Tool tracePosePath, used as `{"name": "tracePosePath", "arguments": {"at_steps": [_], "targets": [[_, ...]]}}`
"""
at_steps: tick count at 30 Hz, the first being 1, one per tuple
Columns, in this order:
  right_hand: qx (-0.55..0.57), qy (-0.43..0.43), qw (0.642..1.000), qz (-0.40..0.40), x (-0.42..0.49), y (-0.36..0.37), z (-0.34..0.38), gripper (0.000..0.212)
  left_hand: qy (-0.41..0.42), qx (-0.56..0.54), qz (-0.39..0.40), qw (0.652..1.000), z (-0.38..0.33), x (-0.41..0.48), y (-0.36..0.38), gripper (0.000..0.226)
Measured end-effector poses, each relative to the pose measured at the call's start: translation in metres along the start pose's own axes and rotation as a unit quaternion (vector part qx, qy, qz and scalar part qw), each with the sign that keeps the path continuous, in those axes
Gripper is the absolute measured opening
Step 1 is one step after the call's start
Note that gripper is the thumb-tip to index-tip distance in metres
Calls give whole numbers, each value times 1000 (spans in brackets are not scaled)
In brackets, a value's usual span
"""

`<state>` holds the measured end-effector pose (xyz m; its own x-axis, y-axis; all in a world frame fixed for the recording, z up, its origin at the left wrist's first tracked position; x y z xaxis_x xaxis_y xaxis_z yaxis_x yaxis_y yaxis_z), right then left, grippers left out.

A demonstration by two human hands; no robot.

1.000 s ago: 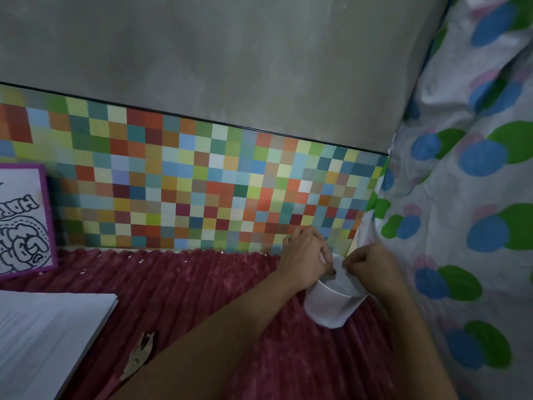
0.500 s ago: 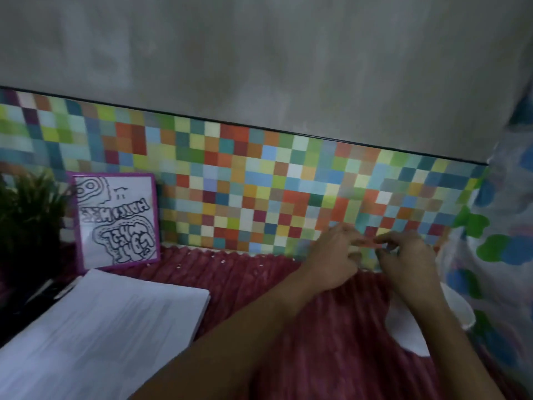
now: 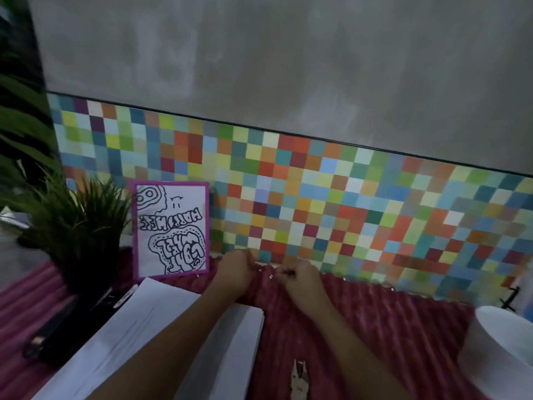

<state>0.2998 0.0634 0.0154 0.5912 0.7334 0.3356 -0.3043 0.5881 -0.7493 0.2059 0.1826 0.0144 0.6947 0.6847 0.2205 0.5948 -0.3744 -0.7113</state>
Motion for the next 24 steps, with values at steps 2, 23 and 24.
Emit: {"name": "tracePosePath", "arguments": {"at_steps": [2,23,24], "targets": [[-5,4,1000,0,5,10,1,9,10,11,-2,1000,1,4,5,20],[23,134,979,-149,7,-46,-60,15,26,128,-79,988,-2,10,11,22],[29,145,980,-133,3,-50,-67,14,17,124,-73,989,-1,11,12,22]]}}
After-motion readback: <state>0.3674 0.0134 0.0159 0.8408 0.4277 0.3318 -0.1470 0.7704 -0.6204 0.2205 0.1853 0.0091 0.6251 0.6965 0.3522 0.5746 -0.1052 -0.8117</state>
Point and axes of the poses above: each hand's wrist, its own x-axis towards the middle knuckle, its own y-axis out of the palm, z = x × y, the point moved 9 cm from there along x, towards the middle knuckle, and after that the axes turned 4 degrees about -x, right-handed, at the moved point
